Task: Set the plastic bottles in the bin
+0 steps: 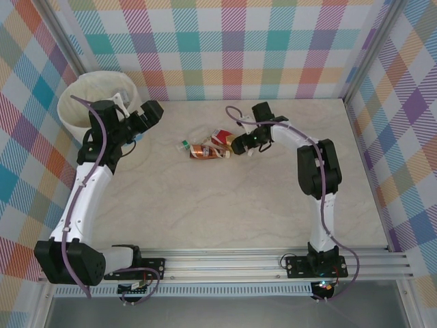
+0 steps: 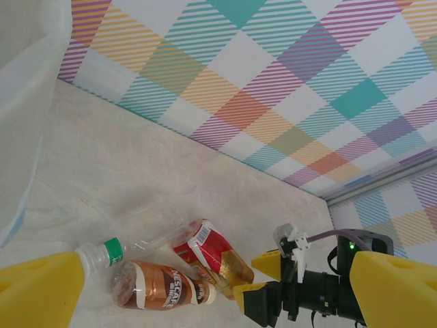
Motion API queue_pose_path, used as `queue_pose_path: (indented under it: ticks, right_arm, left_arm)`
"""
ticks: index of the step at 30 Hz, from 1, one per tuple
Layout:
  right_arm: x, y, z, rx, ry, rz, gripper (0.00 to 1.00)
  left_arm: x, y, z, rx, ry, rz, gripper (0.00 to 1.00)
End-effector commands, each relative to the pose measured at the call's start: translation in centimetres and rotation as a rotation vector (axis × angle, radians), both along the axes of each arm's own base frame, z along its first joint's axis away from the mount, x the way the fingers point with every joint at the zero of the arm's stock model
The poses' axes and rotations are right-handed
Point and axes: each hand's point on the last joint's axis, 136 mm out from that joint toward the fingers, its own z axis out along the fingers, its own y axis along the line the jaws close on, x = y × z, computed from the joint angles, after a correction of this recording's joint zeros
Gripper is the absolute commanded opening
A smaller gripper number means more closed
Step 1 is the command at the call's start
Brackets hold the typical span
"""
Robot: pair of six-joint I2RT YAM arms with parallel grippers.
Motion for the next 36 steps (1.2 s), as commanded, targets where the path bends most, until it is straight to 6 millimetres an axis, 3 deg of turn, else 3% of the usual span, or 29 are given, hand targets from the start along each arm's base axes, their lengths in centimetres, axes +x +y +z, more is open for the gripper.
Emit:
queue_pose_path:
  ticks: [1, 11, 15, 23, 30, 36]
  right_arm:
    - [-0.3, 1.5, 0.0, 0.028, 0.034, 0.070, 0.95]
    - [0.4, 2.6, -2.8, -0.019, 0.097, 0.017, 0.90]
    - [0.9, 2.4, -3.0, -0.018, 0.082, -0.052, 0.77]
    - [-0.8, 2.0, 0.6, 0.052, -0.010, -0.064, 0.58]
    - [-3.1, 1.3, 3.7, 0.125, -0.071, -0.111, 0.53]
    - [-7.2, 3.8, 8.4, 0.274, -0.133, -0.036, 0.52]
  left_arm:
    - [-1.0, -0.1, 1.3, -0.001, -0.056, -0.007, 1.00]
    - [-2.3, 0.2, 1.1, -0.005, -0.078, 0.008, 1.00]
    - [-2.6, -0.1, 1.1, -0.010, -0.085, -0.008, 1.00]
    - [-2.8, -1.1, 0.9, -0.090, -0.066, -0.053, 1.00]
    - [-3.0, -3.2, 0.4, -0.153, -0.053, -0.175, 1.00]
    - [-3.1, -6.8, -1.5, -0.171, 0.040, -0.273, 1.00]
